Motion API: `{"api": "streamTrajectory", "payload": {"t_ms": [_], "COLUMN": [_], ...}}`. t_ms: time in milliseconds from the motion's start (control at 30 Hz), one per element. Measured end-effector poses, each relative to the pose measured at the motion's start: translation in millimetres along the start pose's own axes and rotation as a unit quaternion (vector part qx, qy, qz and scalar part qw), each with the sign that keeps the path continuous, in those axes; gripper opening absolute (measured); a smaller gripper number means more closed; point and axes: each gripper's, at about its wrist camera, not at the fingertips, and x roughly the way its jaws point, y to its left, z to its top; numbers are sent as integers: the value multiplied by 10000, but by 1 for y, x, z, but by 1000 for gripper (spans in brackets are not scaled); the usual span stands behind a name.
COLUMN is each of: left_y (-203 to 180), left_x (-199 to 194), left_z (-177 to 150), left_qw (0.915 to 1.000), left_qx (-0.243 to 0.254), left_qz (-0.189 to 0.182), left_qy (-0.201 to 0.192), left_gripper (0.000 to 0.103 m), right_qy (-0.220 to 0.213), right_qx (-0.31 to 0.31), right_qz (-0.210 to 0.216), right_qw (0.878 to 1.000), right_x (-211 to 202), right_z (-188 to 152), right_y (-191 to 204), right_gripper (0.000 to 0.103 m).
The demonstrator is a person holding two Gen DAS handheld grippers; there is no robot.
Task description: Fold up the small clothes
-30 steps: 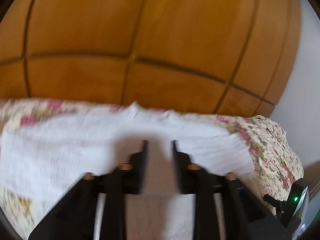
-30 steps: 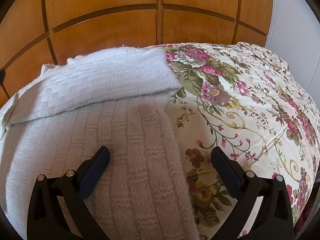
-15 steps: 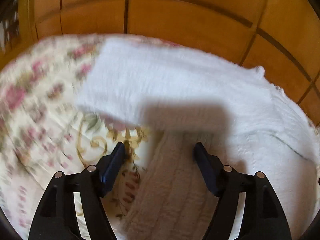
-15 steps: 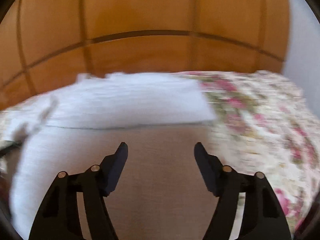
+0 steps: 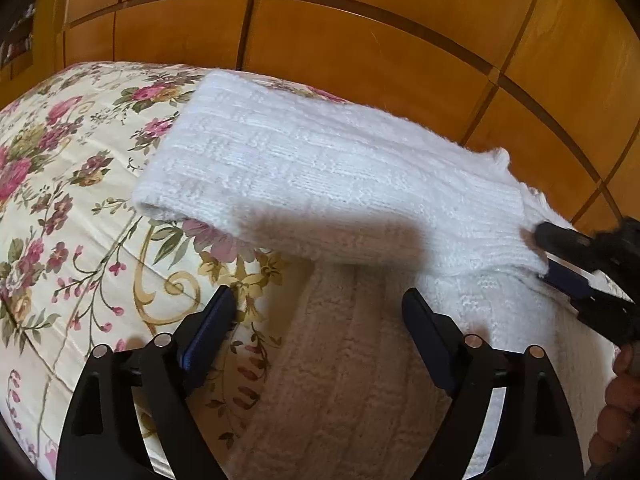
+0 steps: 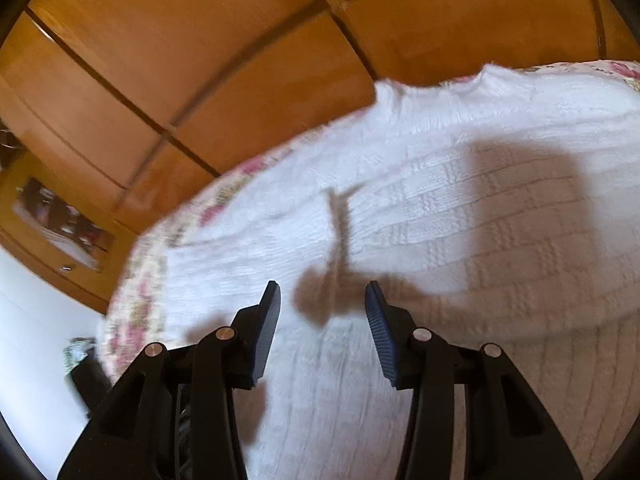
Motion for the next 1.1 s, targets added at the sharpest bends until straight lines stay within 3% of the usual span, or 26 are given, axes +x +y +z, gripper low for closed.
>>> {"api": "streamTrajectory", "payload": {"t_ms": [33,133,200,333,700,1000,1100], "left_y": [0,0,0,2,2,1,2], "left_x": [0,2,2,2,2,2,1], "left_z": [0,1,0,0,0,0,1], "left_qw": [10000,10000,10000,10000,10000,10000,9999], "left_qx": [4,-4,-1,-24,-31,-14,-34], "left_qz": [3,-5,-28,-66,-80,-74,-102], "left_qy": [-9,-31,-30,-36,-34,-23,-6], "left_gripper": [84,84,85,86,87,88,89], "right_qy": [10,89,56,-469,-1364,-1424,-1317], "right_qx": [46,-10,-132,-523,-660,-182,-62], "right_qz": [13,-10,-9,-191,-1145,-1721,-1723], "right_qw": [10000,10000,9999,9973,9818,9746,9762], "right_x": [6,21,23,-3,-84,-96,-87], "right_z": [3,7,7,11,15,8,-1], "right_y": [2,10,17,29,-24,-91,-106], "right_gripper": [38,6,6,5,5,5,5]}}
